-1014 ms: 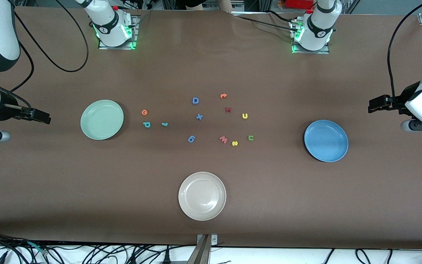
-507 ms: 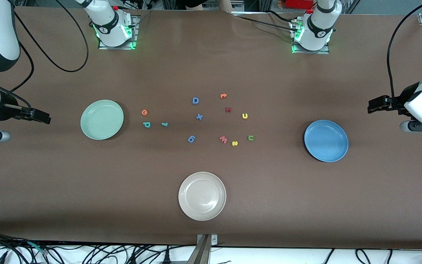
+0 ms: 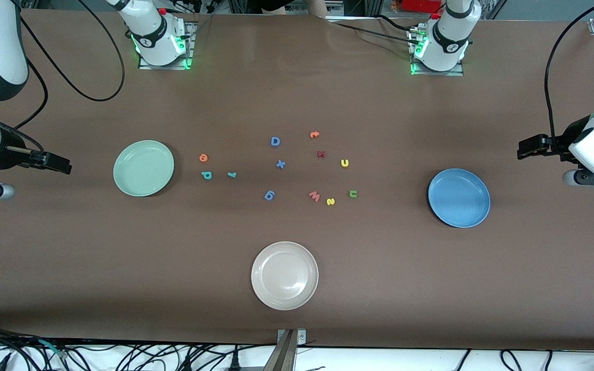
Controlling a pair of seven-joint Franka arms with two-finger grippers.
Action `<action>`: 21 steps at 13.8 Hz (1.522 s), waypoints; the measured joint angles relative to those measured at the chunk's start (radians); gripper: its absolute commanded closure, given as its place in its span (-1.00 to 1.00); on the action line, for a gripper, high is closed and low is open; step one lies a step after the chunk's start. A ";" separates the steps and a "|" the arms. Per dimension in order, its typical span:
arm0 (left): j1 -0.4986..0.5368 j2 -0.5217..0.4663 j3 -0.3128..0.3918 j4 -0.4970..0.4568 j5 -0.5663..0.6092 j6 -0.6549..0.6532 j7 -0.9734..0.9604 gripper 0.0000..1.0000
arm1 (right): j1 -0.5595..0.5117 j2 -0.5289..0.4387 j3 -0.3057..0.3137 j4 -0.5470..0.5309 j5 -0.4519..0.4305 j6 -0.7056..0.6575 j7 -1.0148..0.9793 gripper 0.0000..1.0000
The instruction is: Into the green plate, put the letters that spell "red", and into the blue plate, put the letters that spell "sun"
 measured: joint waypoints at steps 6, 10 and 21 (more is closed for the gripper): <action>0.000 0.000 0.000 0.000 0.000 0.000 0.000 -1.00 | 0.000 0.000 0.000 0.000 0.000 -0.001 0.000 -0.99; -0.001 0.000 0.000 0.000 0.000 0.000 0.000 -1.00 | 0.000 0.000 0.000 0.000 0.000 -0.002 0.000 -0.99; -0.002 0.001 -0.001 0.000 0.000 0.000 0.000 -1.00 | 0.001 0.000 0.003 0.000 0.000 -0.073 0.003 -0.99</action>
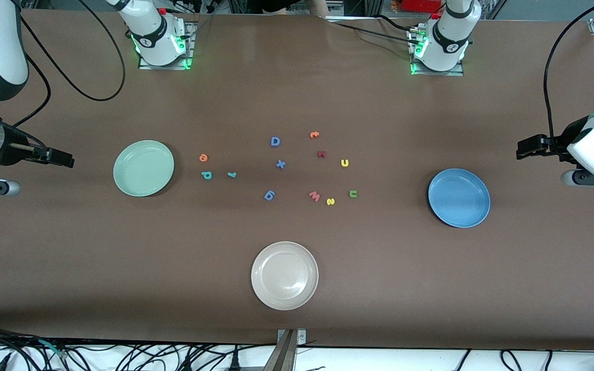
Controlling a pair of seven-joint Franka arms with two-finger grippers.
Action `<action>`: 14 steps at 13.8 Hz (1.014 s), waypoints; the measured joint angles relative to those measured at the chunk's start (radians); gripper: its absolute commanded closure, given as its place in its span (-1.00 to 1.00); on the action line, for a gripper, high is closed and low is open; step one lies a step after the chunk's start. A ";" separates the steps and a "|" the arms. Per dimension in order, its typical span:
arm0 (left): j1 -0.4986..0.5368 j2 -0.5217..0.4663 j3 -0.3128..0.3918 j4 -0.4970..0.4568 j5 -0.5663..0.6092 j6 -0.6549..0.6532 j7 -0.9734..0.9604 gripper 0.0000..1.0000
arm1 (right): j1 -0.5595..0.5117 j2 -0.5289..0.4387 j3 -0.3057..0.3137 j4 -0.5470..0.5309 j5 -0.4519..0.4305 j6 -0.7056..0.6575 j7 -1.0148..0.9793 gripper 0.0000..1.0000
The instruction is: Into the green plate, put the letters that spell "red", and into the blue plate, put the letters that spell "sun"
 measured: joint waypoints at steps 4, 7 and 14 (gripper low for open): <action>0.000 0.001 0.000 0.000 0.000 0.000 0.000 -1.00 | 0.042 0.002 0.006 -0.013 0.001 0.007 0.035 -0.99; -0.001 0.004 -0.001 0.000 0.000 0.000 0.000 -1.00 | 0.099 0.011 0.034 -0.056 0.002 0.072 0.164 -0.99; -0.071 0.080 -0.062 0.001 -0.003 0.039 -0.006 -1.00 | 0.128 0.048 0.192 -0.307 0.002 0.380 0.409 -0.99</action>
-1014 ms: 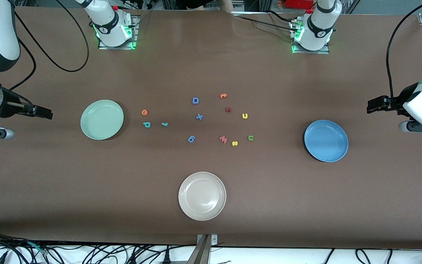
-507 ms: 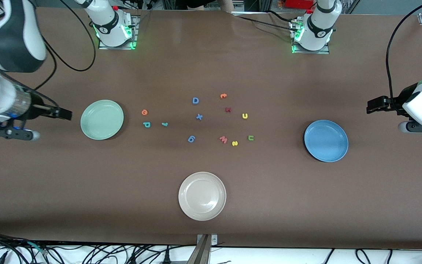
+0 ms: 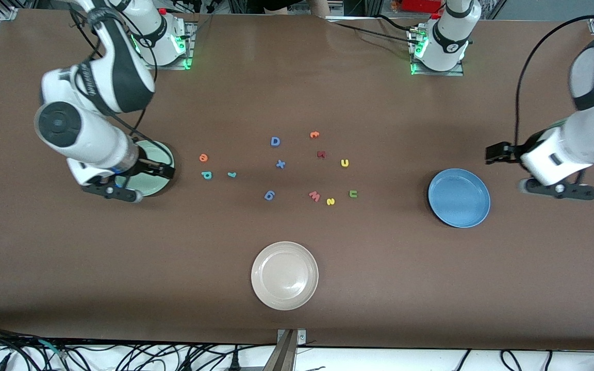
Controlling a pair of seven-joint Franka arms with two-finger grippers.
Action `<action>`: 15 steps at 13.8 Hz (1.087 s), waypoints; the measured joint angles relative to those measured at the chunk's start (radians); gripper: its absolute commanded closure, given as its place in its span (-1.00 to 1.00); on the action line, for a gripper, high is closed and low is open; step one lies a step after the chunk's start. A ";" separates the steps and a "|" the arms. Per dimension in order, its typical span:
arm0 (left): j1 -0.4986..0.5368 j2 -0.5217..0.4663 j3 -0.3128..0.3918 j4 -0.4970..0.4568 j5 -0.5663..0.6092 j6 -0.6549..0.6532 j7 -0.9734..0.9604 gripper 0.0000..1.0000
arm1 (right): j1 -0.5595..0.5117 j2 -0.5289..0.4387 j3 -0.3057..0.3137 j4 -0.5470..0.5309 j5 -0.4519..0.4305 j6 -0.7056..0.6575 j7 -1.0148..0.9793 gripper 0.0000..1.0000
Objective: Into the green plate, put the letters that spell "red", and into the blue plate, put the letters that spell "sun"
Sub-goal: 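Reach the right gripper to the orange e while the left gripper reaches the yellow u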
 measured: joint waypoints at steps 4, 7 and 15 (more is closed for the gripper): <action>-0.028 0.048 -0.002 0.003 -0.180 0.050 -0.021 -1.00 | 0.000 0.033 0.039 -0.141 0.000 0.142 0.013 -0.99; -0.039 0.088 -0.005 0.006 -0.274 0.109 -0.018 -1.00 | 0.000 0.049 0.045 -0.288 0.001 0.308 0.014 -0.98; -0.159 0.175 -0.008 0.015 -0.279 0.162 -0.057 -1.00 | 0.000 0.111 0.055 -0.382 0.052 0.439 0.019 -0.66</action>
